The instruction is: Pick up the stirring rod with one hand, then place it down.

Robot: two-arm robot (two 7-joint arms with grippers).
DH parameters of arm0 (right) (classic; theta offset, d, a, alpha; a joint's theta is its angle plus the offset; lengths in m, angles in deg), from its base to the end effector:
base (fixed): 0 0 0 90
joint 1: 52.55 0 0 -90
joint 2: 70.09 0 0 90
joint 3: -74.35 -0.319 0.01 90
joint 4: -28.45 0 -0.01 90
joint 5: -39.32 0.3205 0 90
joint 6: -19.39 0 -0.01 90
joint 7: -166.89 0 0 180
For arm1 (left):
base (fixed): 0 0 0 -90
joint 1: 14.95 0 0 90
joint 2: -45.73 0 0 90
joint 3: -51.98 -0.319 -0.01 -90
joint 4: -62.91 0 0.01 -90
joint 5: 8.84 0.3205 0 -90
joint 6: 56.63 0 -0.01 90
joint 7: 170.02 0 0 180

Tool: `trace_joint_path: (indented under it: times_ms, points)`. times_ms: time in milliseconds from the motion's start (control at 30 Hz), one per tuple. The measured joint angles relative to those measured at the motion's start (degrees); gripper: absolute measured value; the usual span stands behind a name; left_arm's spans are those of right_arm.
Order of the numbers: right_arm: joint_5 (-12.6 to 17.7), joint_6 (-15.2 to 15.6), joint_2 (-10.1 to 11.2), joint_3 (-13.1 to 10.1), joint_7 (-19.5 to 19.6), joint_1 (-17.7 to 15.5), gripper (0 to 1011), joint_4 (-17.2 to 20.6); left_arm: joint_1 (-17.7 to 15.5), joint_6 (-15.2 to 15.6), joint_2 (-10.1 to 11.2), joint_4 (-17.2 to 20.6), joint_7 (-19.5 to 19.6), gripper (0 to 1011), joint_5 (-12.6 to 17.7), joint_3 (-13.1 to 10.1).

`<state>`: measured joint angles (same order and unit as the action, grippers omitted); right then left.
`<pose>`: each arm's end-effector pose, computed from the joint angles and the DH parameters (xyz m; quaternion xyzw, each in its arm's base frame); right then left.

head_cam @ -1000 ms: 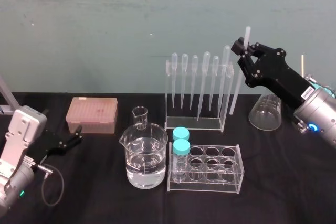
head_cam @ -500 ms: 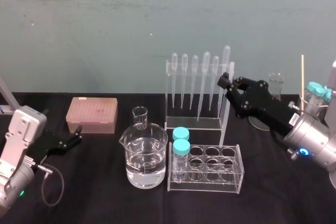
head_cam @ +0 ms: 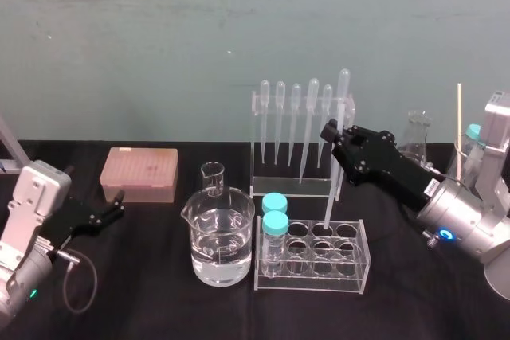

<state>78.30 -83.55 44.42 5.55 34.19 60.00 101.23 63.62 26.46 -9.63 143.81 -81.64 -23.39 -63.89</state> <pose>0.4451 -0.0711 -0.2854 0.1148 -0.0421 -0.3189 0.9399 0.3738 0.0960 -0.3279 0.1414 -0.1324 0.5799 0.7913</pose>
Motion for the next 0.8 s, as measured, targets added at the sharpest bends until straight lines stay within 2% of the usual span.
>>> trace_joint_path:
  times_ms: [400,800]
  points:
    - [-1.18,-0.57,-0.76,0.97,-0.14,0.57,69,-2.93,0.0,0.0,0.0,0.0,0.0,1000,0.0,0.0]
    - [-1.78,-3.69,-2.85,1.27,-1.66,1.59,69,-6.84,0.0,0.0,0.0,0.0,0.0,1000,0.0,0.0]
